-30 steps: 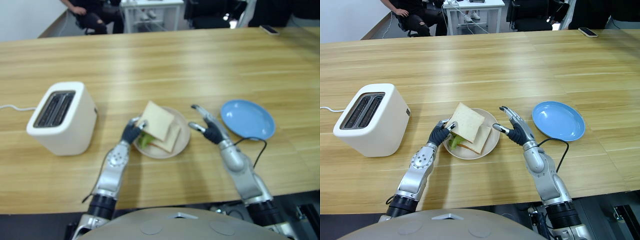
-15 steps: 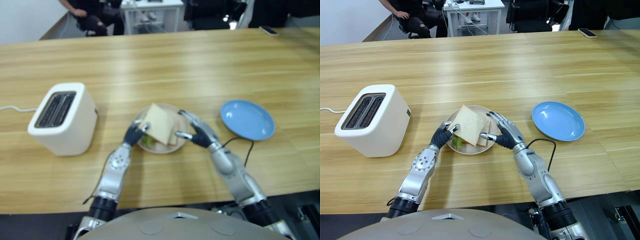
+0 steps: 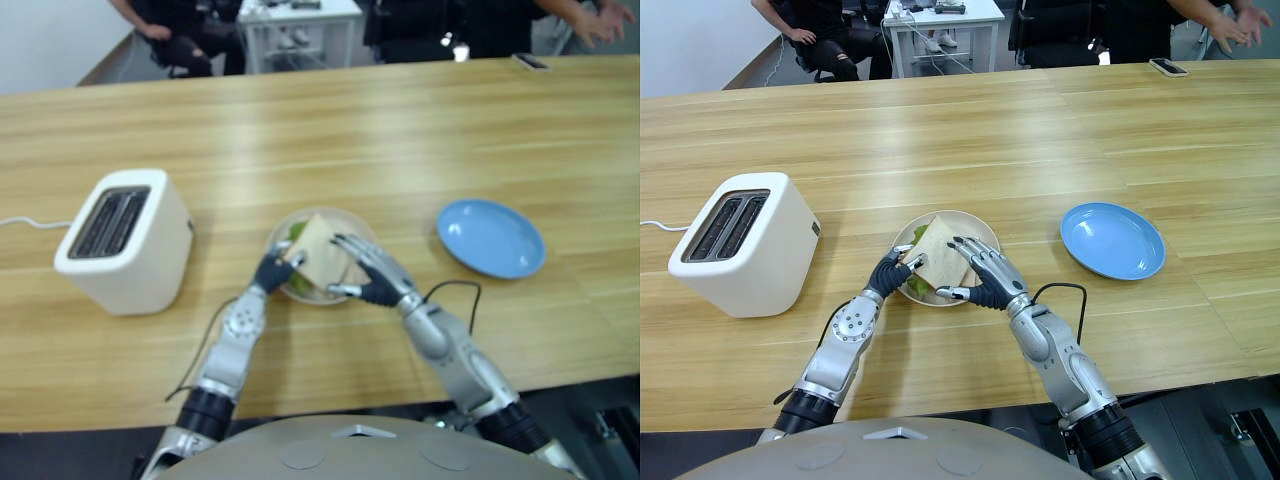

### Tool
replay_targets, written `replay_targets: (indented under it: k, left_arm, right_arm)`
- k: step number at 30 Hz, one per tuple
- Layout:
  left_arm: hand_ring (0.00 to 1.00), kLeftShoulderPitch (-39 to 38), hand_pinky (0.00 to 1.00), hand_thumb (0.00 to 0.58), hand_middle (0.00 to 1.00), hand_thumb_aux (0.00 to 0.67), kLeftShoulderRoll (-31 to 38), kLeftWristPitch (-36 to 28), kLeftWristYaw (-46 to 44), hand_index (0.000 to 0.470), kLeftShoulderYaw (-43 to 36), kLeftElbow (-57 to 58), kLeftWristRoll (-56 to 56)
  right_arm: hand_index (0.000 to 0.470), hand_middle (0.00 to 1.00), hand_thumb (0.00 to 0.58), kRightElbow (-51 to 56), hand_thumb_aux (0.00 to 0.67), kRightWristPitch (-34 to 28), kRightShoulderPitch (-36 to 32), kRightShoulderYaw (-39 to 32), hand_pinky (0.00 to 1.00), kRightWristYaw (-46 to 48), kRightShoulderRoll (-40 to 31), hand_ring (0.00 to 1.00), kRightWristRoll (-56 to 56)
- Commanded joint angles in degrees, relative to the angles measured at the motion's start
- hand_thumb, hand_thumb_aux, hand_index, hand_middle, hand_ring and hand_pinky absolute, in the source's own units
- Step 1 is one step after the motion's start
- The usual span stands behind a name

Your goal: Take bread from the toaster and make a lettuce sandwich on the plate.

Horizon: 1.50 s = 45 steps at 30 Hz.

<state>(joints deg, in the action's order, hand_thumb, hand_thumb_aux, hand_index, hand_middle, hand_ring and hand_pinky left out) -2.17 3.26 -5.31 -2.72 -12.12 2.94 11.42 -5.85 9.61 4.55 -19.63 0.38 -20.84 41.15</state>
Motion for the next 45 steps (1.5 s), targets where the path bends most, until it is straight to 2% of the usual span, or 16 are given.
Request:
replay_targets:
  k: [1, 15, 19, 25, 31, 38, 45]
  left_arm:
    - [1.0, -1.1, 1.0, 0.58, 1.0, 0.67, 1.7, -2.8, -0.7, 0.46, 2.6, -7.5, -0.7]
    - [1.0, 1.0, 1.0, 0.58, 1.0, 0.67, 4.7, -9.5, -4.2, 0.46, 5.9, -19.9, -1.8]
    - [1.0, 4.2, 1.0, 0.58, 1.0, 0.67, 5.2, -9.5, -5.3, 0.46, 5.2, -15.0, -1.7]
    - [1.0, 9.8, 1.0, 0.58, 1.0, 0.67, 3.3, -6.6, -6.4, 0.46, 4.8, 1.8, -3.7]
    - [1.0, 13.8, 1.0, 0.58, 1.0, 0.67, 2.2, -3.6, -5.6, 0.46, 2.8, 9.8, -2.0]
    - [1.0, 13.3, 1.0, 0.58, 1.0, 0.67, 2.8, -2.6, -6.0, 0.46, 1.2, 12.8, -1.2]
    - [1.0, 13.3, 1.0, 0.58, 1.0, 0.67, 3.3, -2.7, -6.0, 0.46, -1.4, 14.4, 1.5]
  right_arm:
    - [0.0, 0.0, 0.0, -2.0, 0.0, 0.0, 0.0, 2.8, 0.0, -1.7, 0.0, 0.0, -1.3]
    - [0.0, 0.0, 0.0, -3.6, 0.0, 0.0, 0.1, 7.2, 0.0, -5.2, 1.0, 0.0, -2.6]
    - [0.0, 0.0, 0.0, -3.2, 0.0, -0.1, -0.1, 7.1, 0.0, -5.5, 1.2, 0.0, -2.5]
    - [0.0, 0.0, 0.0, -1.9, 0.0, 0.0, -0.5, 6.4, 0.0, -5.7, 1.4, 0.0, -2.1]
    - [0.0, 0.0, 0.0, 0.1, 0.0, 0.6, -0.9, 5.6, 0.0, -5.7, 1.3, 0.0, -1.8]
    - [0.0, 0.0, 0.0, 0.6, 0.0, 1.4, -1.2, 4.4, 0.0, -5.2, 1.2, 0.0, -0.8]
    - [0.0, 0.0, 0.0, 4.8, 0.0, 1.6, -4.6, -0.3, 0.0, -4.6, 0.6, 0.0, 4.0]
